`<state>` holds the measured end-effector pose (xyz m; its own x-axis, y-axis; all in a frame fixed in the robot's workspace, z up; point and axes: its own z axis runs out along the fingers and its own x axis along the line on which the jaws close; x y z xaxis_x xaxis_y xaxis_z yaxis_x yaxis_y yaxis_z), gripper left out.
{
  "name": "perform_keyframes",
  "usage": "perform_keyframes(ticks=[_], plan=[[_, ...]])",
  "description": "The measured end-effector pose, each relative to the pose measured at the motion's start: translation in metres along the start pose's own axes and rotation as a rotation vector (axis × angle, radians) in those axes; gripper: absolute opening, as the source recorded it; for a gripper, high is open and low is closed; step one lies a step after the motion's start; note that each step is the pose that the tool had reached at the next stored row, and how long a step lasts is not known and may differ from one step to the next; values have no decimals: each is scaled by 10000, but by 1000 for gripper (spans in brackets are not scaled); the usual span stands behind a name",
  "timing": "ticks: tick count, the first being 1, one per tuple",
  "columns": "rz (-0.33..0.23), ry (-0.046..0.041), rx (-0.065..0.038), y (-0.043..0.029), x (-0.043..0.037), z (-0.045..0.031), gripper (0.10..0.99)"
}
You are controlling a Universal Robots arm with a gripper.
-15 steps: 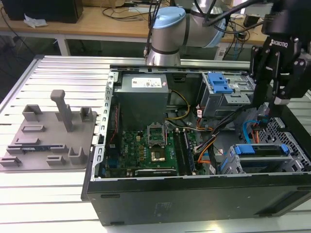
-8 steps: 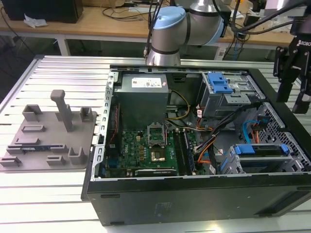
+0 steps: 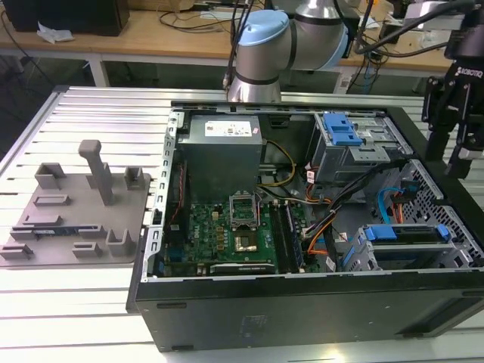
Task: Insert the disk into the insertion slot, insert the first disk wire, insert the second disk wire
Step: 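Insert the first disk wire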
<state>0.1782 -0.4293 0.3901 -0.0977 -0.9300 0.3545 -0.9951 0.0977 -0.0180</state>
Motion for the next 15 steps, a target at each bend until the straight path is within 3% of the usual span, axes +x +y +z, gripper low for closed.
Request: perform_keyframes(ticks=[3,7,11,15], plan=[[-62,50,78,19,-118,-3,561],[-169,139,184,37,-208,2,561],[-100,171,340,148,-221,55,561],[-43,178,435,178,-211,118,561]])
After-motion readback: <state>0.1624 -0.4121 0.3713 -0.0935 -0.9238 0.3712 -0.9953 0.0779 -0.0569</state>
